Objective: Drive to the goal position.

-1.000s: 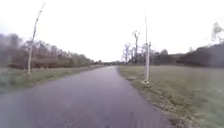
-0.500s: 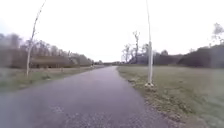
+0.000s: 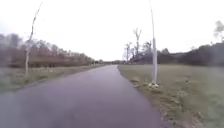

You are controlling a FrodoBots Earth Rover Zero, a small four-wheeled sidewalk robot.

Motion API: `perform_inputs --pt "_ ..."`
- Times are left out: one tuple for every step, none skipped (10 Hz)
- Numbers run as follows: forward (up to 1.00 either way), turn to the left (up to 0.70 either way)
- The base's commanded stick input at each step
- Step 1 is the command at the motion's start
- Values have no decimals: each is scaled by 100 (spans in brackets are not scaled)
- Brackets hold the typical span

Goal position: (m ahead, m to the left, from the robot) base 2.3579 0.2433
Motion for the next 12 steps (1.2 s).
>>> perform_inputs --pt "70 0" --pt "70 0" --pt "70 0" --pt "70 0" --pt "70 0" --pt "70 0" --pt "70 0" --pt "70 0" --pt "70 0" --pt "70 0" --pt "70 0" --pt "70 0"
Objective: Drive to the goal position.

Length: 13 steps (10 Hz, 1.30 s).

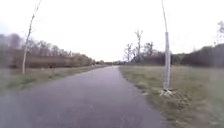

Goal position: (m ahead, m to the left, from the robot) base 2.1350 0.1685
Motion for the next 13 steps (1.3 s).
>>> perform_inputs --pt "70 0" --pt "70 0" --pt "70 0" --pt "70 0" --pt "70 0" --pt "70 0" --pt "70 0" --pt "70 0" --pt "70 0" --pt "70 0" --pt "70 0" --pt "70 0" --pt "70 0"
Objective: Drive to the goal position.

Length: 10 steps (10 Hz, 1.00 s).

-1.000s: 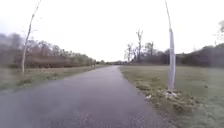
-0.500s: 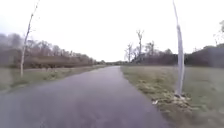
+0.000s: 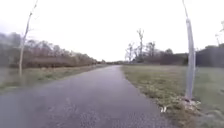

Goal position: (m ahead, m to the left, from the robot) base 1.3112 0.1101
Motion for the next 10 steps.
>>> perform_inputs --pt "70 0" --pt "70 0" --pt "70 0" --pt "70 0" --pt "70 0" --pt "70 0" --pt "70 0" --pt "70 0" --pt "70 0" --pt "70 0"
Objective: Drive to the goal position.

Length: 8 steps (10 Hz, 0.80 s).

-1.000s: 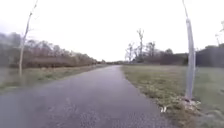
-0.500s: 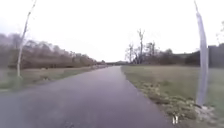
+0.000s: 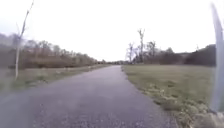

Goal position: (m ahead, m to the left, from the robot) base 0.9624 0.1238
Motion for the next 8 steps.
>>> perform_inputs --pt "70 0" --pt "70 0" --pt "70 0" --pt "70 0" --pt "70 0" --pt "70 0" --pt "70 0" --pt "70 0"
